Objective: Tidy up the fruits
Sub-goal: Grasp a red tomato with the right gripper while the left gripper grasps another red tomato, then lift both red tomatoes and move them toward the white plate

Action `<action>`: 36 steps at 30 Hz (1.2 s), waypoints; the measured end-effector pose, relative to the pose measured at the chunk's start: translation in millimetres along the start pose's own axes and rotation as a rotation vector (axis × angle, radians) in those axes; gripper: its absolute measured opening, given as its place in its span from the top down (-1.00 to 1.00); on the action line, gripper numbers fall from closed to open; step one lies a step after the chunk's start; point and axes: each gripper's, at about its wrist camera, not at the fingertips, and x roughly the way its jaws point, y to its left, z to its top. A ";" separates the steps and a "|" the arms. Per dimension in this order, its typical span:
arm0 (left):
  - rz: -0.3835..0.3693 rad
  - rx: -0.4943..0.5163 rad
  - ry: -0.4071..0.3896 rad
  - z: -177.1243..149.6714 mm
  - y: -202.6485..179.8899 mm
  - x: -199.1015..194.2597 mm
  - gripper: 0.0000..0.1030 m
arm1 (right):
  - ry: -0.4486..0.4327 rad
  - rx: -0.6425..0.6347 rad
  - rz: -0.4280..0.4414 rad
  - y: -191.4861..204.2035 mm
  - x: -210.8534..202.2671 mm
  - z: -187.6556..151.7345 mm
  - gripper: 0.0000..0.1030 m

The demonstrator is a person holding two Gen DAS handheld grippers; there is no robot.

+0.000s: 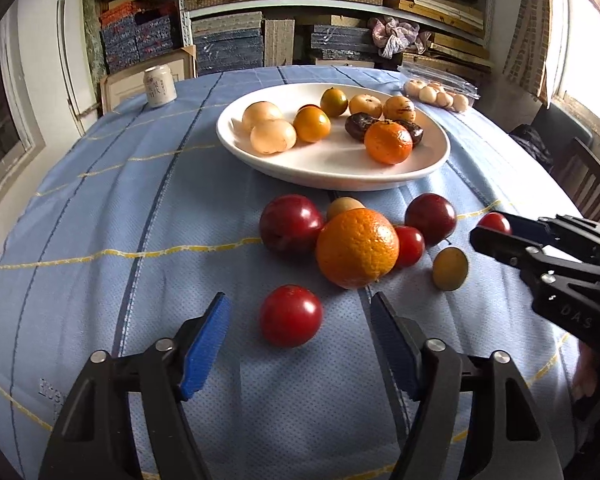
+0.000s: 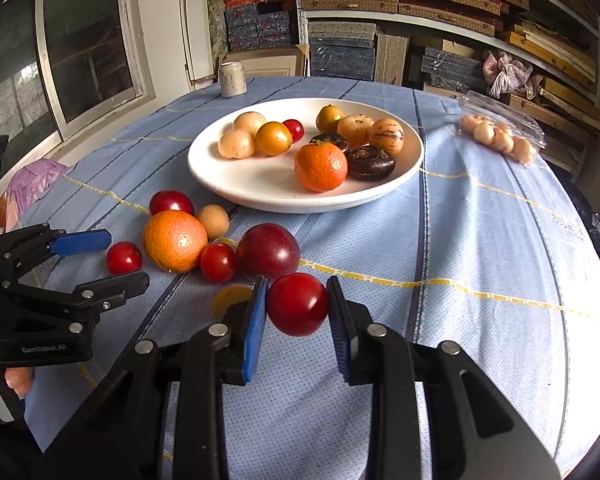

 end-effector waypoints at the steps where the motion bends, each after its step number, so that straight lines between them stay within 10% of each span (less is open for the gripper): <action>1: 0.007 0.001 0.004 -0.2 0.0 1.4 -0.09 | -0.001 0.001 0.001 -0.1 -0.2 -0.1 0.44; 4: 0.015 0.001 0.033 -0.9 1.1 9.0 0.38 | -0.004 0.005 0.003 -0.3 -0.9 -0.1 0.44; 36: -0.004 0.011 0.006 -6.7 -8.0 -0.4 0.39 | -0.032 0.025 0.007 -1.4 -10.6 -2.4 0.44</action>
